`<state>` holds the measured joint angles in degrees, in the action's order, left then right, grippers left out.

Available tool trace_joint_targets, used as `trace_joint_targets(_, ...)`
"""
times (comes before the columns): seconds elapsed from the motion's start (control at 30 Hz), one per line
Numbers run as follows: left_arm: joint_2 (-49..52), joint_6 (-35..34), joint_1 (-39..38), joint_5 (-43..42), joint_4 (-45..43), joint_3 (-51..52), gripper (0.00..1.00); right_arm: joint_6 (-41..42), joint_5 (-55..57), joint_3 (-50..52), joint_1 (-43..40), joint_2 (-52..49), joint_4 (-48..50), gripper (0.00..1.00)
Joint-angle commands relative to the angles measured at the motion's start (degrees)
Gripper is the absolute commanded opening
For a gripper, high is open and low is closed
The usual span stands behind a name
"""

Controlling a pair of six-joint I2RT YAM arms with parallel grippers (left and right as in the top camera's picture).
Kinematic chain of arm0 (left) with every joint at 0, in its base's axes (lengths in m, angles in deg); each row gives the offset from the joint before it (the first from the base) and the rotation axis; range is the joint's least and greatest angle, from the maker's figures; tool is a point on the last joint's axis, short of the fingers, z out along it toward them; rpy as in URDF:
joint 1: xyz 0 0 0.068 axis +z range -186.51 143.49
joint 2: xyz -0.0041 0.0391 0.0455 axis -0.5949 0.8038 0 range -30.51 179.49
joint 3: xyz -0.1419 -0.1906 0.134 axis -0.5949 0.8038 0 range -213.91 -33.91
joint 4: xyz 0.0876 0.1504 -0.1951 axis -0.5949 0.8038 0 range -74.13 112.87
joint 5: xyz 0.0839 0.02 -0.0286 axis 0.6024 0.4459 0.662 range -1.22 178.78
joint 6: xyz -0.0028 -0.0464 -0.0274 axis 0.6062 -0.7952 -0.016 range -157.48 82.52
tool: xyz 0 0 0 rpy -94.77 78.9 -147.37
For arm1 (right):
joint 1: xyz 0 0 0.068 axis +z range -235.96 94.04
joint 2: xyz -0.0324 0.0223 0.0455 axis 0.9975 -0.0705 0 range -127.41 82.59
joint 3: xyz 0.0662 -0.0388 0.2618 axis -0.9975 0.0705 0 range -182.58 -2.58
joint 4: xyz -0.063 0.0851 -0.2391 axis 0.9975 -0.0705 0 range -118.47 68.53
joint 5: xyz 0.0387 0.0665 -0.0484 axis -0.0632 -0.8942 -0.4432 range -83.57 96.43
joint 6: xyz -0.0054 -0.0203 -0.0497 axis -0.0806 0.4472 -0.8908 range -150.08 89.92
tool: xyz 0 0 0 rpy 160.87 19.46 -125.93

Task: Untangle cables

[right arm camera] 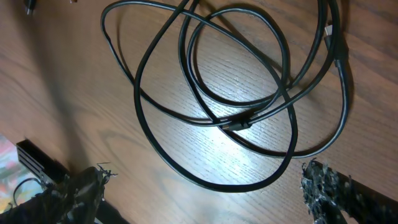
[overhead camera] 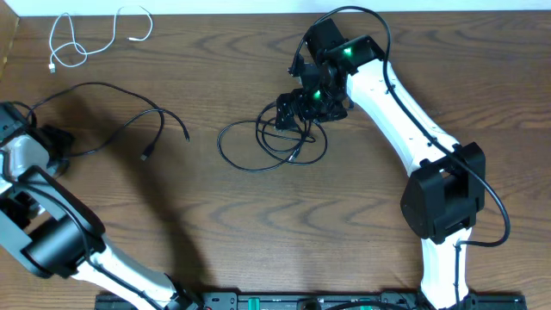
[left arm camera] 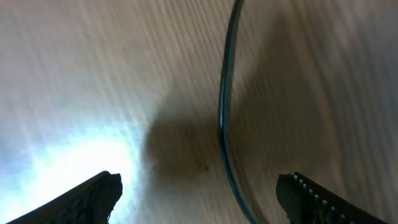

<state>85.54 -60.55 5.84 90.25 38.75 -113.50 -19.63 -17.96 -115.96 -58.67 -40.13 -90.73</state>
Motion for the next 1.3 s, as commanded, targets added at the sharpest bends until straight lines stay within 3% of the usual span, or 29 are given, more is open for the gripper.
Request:
trace_joint_targets(0.0,3.2,1.4,0.2,-3.9,-0.5,-3.5,0.85,1.5,-0.2,0.1,0.6,2.1,0.1,0.99)
trace_joint_targets(0.17,5.0,1.4,0.1,-10.2,-4.6,-3.7,0.84,1.9,-0.2,0.1,0.6,2.1,0.0,0.99)
trace_joint_targets(0.33,5.4,-1.7,0.1,-11.0,-7.0,-3.7,0.63,2.8,-0.2,0.1,0.6,2.1,0.2,0.99)
trace_joint_targets(0.4,5.9,-1.7,0.1,-10.9,-7.3,-3.7,0.61,2.9,-0.2,0.1,0.6,2.1,0.2,0.99)
trace_joint_targets(1.03,8.5,-1.6,0.2,-9.4,-8.3,-3.7,0.61,5.0,-0.2,0.1,0.6,2.1,-1.0,0.99)
trace_joint_targets(1.07,8.5,-1.6,0.2,-9.4,-9.0,-3.7,0.57,5.0,-0.2,0.1,0.6,2.1,-1.1,0.99)
trace_joint_targets(1.13,8.5,-1.7,0.2,-9.5,-10.1,-3.7,0.39,5.0,-0.2,0.1,0.6,2.1,-1.3,0.99)
trace_joint_targets(1.27,8.5,-1.6,0.2,-9.6,-11.9,-3.7,0.20,5.4,-0.2,0.1,0.6,2.1,-2.1,0.99)
